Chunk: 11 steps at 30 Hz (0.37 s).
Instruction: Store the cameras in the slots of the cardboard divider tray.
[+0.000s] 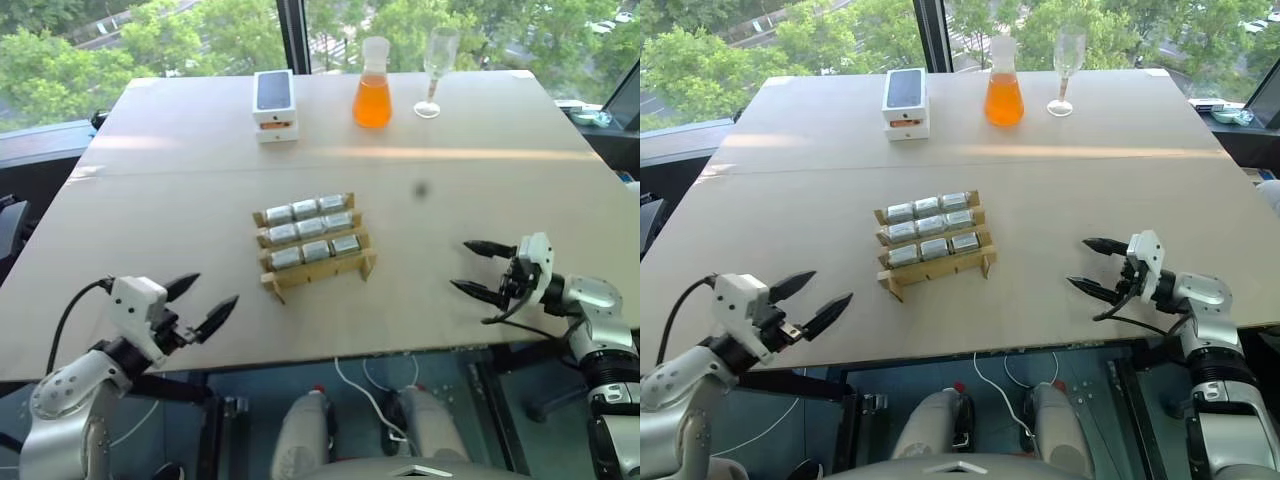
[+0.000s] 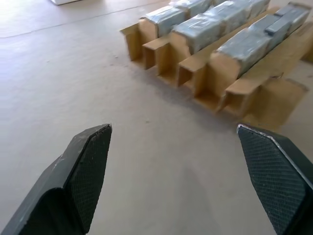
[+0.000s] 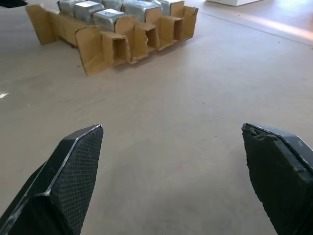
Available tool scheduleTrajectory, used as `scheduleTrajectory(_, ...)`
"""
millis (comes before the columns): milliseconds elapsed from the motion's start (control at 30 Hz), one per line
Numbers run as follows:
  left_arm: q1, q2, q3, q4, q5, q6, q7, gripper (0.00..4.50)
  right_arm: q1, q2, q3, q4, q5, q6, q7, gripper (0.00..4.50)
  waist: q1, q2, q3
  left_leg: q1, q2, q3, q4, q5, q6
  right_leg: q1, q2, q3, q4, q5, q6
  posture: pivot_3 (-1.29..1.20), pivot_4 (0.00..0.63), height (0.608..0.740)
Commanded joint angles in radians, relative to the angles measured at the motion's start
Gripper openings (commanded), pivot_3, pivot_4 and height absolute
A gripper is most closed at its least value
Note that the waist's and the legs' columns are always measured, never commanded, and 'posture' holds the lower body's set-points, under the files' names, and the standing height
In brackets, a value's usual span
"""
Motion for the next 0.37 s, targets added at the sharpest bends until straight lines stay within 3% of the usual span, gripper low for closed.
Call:
scheduleTrajectory(33,-0.034,0.056,0.045,0.117,-0.044,-0.056,-0.06,4.24,-0.034,-0.037,-0.037,0.015,0.009,-0.02,0.024,4.5,0.0,0.0,0.0,0.0,0.0,0.0,0.0,0.0,0.0,0.0,0.0,0.0,0.0,0.0,0.0,0.0,0.15,0.74)
scheduleTrajectory(367,-0.227,0.173,0.002,0.415,-0.046,-0.133,-0.167,4.24,-0.059,-0.053,-0.024,-0.024,0.002,0.034,0.016,4.5,-0.001,0.0,0.0,-0.001,0.0,0.0,-0.001,0.0,0.0,0.0,-0.001,-0.001,-0.001,0.002,-0.003,0.0,0.15,0.74)
